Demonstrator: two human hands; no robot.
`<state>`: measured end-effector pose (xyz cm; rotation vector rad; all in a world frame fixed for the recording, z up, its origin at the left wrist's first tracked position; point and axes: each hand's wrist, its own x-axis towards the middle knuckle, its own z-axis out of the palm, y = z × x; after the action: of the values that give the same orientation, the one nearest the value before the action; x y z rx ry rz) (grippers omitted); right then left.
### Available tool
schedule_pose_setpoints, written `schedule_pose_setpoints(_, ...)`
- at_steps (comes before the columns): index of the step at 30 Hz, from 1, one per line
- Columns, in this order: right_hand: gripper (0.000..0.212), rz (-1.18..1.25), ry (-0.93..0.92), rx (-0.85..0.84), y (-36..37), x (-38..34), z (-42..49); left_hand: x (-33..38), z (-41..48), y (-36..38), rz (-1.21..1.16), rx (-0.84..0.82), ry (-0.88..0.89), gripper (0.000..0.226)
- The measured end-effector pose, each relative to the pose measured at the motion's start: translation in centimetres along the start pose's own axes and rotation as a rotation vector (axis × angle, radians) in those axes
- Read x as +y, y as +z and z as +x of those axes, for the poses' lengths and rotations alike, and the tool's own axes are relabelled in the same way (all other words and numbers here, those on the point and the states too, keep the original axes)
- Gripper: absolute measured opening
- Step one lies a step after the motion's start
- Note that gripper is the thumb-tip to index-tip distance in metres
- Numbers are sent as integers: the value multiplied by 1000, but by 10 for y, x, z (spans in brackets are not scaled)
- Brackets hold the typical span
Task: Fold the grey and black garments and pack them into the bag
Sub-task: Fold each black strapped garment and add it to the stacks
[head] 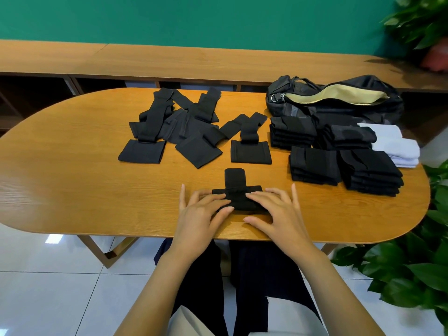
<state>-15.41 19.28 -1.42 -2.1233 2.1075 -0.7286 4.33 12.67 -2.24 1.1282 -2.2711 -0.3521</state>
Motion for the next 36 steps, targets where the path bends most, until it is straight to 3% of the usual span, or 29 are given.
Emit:
schedule_pose_setpoints(4, 27, 43, -9, 146, 4, 2, 2, -1, -4, -5, -87, 39, -32, 66)
schedule_pose_setpoints(8, 19, 130, 47, 235, 1, -1, 4, -8, -7, -8, -109, 38, -45, 62)
schedule_pose_setpoints(14, 26, 240, 168, 215, 1, 0, 7, -8, 0, -1, -111, 129, -206, 10)
schedule_pose_setpoints(20, 15, 230, 299, 239, 7, 2, 9, 0, 10, 1, -79, 200, -342, 31)
schedule_pose_setpoints(28, 36, 198, 379, 283, 12, -5, 21, 3, 20, 4, -23, 225, -425, 49)
schedule_pose_setpoints(33, 35, -27, 138, 227, 10, -6, 19, -7, 20, 0, -57, 182, -252, 46)
schedule_pose_setpoints(36, 54, -93, 115, 156, 9, -7, 18, -16, 17, -4, -158, 7, -119, 53)
